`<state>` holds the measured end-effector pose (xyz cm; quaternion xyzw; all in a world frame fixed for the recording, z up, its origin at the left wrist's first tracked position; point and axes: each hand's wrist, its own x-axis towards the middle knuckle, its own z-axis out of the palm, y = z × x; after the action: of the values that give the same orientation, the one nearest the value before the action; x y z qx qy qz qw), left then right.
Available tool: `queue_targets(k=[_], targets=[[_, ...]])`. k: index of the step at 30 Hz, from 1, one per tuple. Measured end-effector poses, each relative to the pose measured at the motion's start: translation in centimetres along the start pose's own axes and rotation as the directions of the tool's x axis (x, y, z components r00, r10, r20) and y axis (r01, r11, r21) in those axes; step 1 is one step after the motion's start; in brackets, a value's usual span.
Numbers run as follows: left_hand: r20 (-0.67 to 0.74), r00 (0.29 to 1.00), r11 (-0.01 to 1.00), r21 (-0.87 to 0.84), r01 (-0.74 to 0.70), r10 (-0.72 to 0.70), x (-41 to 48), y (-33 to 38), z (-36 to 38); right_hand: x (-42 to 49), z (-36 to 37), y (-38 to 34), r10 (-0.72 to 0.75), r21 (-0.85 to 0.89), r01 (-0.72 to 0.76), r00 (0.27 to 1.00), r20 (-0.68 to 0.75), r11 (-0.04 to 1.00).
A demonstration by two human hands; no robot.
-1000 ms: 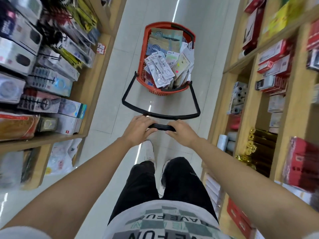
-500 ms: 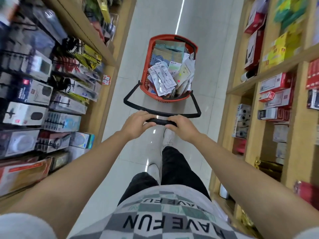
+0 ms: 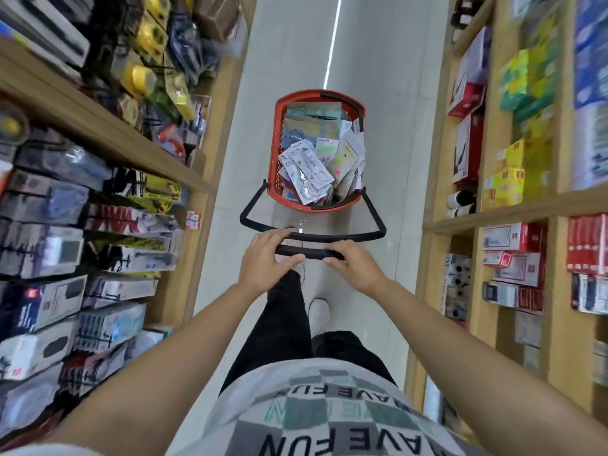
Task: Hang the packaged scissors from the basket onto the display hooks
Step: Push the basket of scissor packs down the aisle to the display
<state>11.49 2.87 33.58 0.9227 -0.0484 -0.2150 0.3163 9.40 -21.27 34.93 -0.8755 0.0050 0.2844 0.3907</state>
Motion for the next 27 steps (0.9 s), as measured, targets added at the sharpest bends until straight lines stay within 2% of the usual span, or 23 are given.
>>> queue_targets(k=[3,5,8,10,14,16,17,18,19,20,22,23,24,26,27], targets=[[0.033,0.997,0.994,0.085,-0.071,0.068,5.7,-1.3,-3.1,3.0,-2.9,-0.1,0.031,-0.017,-0.03,0.999,0.032,0.999],[0.168,0.983,0.98,0.167,-0.106,0.078,10.3,-2.2,-5.4,4.7,-4.7,-0.4,0.051,-0.016,-0.051,0.999,0.019,0.999],[0.4,0.916,0.948,0.282,-0.145,0.022,16.8,-2.5,-8.2,7.8,-7.7,-0.9,0.048,-0.041,-0.049,0.999,-0.016,0.998],[0.472,0.88,0.947,0.302,-0.113,-0.046,20.6,-2.3,-9.2,9.9,-9.7,-1.0,0.05,-0.052,-0.053,0.998,-0.048,0.997],[0.414,0.899,0.955,0.295,0.016,-0.142,26.0,-1.8,-9.6,13.7,-13.0,-0.7,0.102,-0.017,-0.106,0.984,-0.148,0.994],[0.331,0.912,0.962,0.204,0.181,-0.242,28.1,-1.5,-9.2,15.5,-14.8,-0.7,0.116,0.031,-0.112,0.977,-0.178,0.993],[0.313,0.894,0.947,0.108,0.302,-0.32,29.0,-1.1,-9.4,16.5,-15.8,-0.8,0.121,0.055,-0.112,0.973,-0.195,0.992],[0.324,0.854,0.896,-0.037,0.442,-0.407,30.0,-0.8,-9.7,17.6,-16.7,-0.8,0.121,0.068,-0.11,0.971,-0.205,0.992],[0.367,0.806,0.802,-0.211,0.558,-0.464,30.9,-0.3,-10.1,18.6,-17.6,-0.6,0.122,0.075,-0.109,0.972,-0.2,0.991],[0.41,0.776,0.668,-0.404,0.625,-0.479,31.8,0.2,-10.3,19.7,-18.4,-0.4,0.126,0.086,-0.112,0.977,-0.175,0.99],[0.424,0.738,0.38,-0.66,0.648,-0.524,33.9,1.9,-10.6,21.9,-20.1,0.2,0.137,0.122,-0.125,0.986,-0.091,0.985],[0.403,0.719,0.298,-0.713,0.635,-0.567,35.0,2.9,-10.8,22.9,-21.0,0.6,0.14,0.149,-0.131,0.989,-0.05,0.98],[0.389,0.697,0.248,-0.739,0.627,-0.602,36.3,3.7,-10.9,24.0,-22.0,1.0,0.147,0.194,-0.141,0.989,-0.016,0.971],[0.364,0.686,0.236,-0.752,0.616,-0.63,39.1,4.8,-10.9,26.0,-24.4,1.5,0.192,0.337,-0.178,0.981,-0.008,0.925],[0.352,0.687,0.25,-0.748,0.615,-0.636,40.5,5.4,-11.3,27.1,-25.8,1.7,0.255,0.412,-0.211,0.966,-0.054,0.887]])
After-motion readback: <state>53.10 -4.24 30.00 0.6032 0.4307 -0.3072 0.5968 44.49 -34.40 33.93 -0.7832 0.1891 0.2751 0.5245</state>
